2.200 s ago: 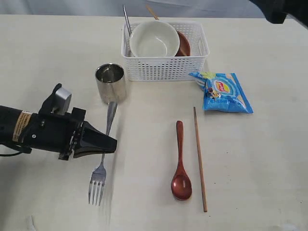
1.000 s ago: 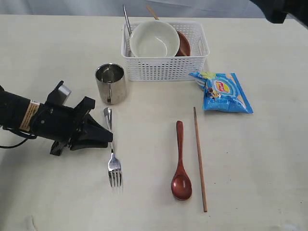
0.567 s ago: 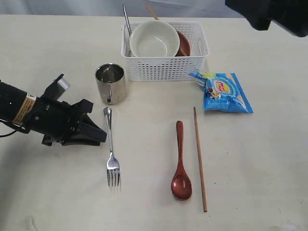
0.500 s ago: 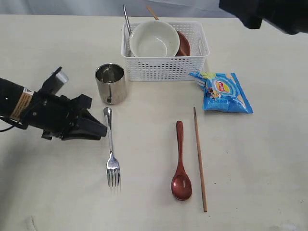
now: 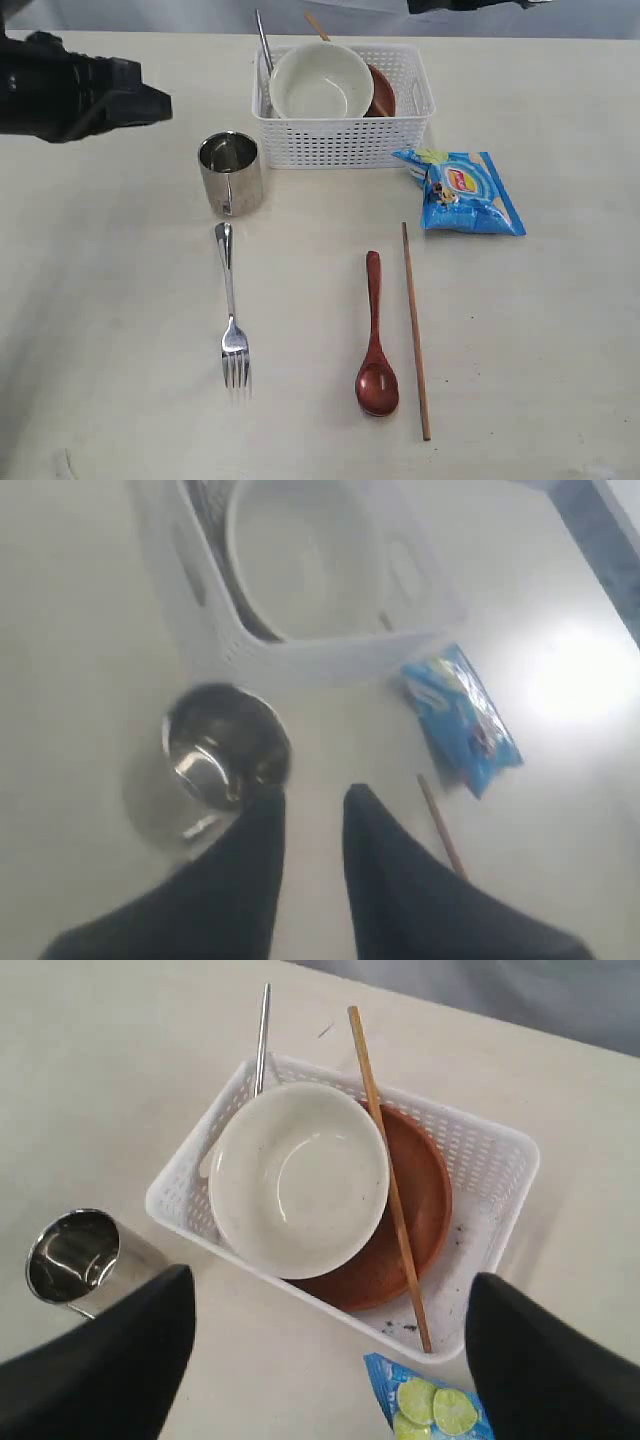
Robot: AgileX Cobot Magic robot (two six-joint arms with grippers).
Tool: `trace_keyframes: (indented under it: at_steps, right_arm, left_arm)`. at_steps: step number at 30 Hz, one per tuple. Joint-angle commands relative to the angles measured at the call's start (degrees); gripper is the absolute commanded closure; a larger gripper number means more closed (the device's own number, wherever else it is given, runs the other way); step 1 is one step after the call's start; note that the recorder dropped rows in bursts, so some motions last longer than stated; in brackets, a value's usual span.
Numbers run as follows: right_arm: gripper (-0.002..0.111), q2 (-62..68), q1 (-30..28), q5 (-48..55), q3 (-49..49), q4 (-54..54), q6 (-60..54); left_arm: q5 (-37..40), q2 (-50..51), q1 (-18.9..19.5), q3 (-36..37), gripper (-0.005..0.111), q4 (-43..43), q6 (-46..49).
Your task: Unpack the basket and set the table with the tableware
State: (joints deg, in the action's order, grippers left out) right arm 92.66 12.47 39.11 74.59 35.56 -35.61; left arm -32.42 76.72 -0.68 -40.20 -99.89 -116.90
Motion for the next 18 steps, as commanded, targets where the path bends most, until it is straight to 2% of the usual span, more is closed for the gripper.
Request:
trace_keyframes:
  at_steps: [1,4,7,14,18]
  right_arm:
    - [0.037,3.6,-0.4,3.6,4.1,-2.6,1.3]
    - [0.037,5.2,-0.4,3.0,4.7,-2.6,1.3]
    - [0.037,5.9,-0.4,2.2,4.6,-3.0,1.2]
    - [0.037,6.1,-0.4,-0.7,4.2,-5.9,0.9]
    - [0.037,5.9,-0.4,-0.8,2.5,-5.9,0.8]
  left_arm:
    - [7.3,-0.6,0.1,-0.6,0.07,-0.1,0.1]
    - [11.7,-0.5,0.1,-0.6,0.05,-0.1,1.4]
    - [14.2,-0.5,0.1,-0.6,0.04,-0.1,2.1]
    - [19.4,-0.4,0.1,-0.9,0.04,-0.1,2.1]
    - [19.3,-0.4,0.1,-0.9,0.04,-0.1,2.1]
